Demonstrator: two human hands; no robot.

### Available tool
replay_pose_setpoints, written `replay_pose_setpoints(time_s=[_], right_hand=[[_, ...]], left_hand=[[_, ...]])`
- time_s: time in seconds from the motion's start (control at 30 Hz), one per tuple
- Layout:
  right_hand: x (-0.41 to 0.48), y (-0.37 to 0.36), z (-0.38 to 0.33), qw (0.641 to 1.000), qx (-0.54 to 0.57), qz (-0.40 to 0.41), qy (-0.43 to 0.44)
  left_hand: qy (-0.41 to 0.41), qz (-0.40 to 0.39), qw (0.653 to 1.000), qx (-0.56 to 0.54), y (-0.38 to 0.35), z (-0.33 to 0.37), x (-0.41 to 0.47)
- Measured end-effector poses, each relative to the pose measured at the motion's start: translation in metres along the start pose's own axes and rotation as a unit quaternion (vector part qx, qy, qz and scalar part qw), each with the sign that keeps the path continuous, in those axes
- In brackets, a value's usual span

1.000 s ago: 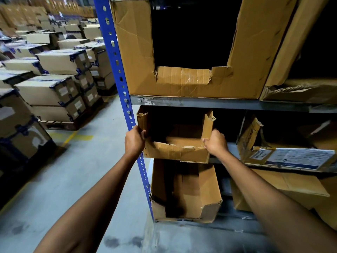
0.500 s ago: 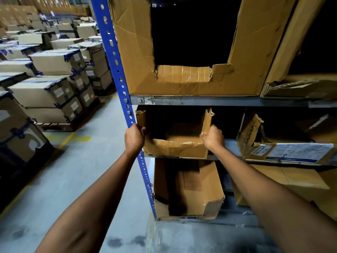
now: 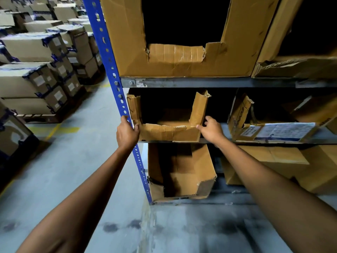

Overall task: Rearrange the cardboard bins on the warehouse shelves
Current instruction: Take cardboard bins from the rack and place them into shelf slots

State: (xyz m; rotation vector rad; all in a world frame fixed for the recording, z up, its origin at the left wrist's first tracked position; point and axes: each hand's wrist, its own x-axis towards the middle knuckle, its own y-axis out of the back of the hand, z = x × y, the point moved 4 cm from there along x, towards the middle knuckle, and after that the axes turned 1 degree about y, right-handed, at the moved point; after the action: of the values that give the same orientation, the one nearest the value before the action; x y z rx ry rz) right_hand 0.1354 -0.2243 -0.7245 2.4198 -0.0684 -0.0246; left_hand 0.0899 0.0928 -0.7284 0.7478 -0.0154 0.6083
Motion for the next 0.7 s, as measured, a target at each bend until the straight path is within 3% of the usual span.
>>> replay_pose_setpoints(time_s=[0.37, 0.57, 0.7], right_hand=[[-0.102, -0.059, 0.137, 0.984, -0.031, 0.050, -0.168], [-0.120, -0.083, 0.166, 0.978, 0.016, 0.020, -0.207], [-0.120, -0.100, 0.166, 0.977, 0.010, 0.007, -0.212]], left_hand=[[0.160, -0.124, 0.978, -0.055, -0.054, -0.101, -0.137], [0.247, -0.228, 0.934, -0.121, -0.080, -0.125, -0.163], [0.246, -0.234, 0.927, -0.161, -0.093, -0.121, -0.167]])
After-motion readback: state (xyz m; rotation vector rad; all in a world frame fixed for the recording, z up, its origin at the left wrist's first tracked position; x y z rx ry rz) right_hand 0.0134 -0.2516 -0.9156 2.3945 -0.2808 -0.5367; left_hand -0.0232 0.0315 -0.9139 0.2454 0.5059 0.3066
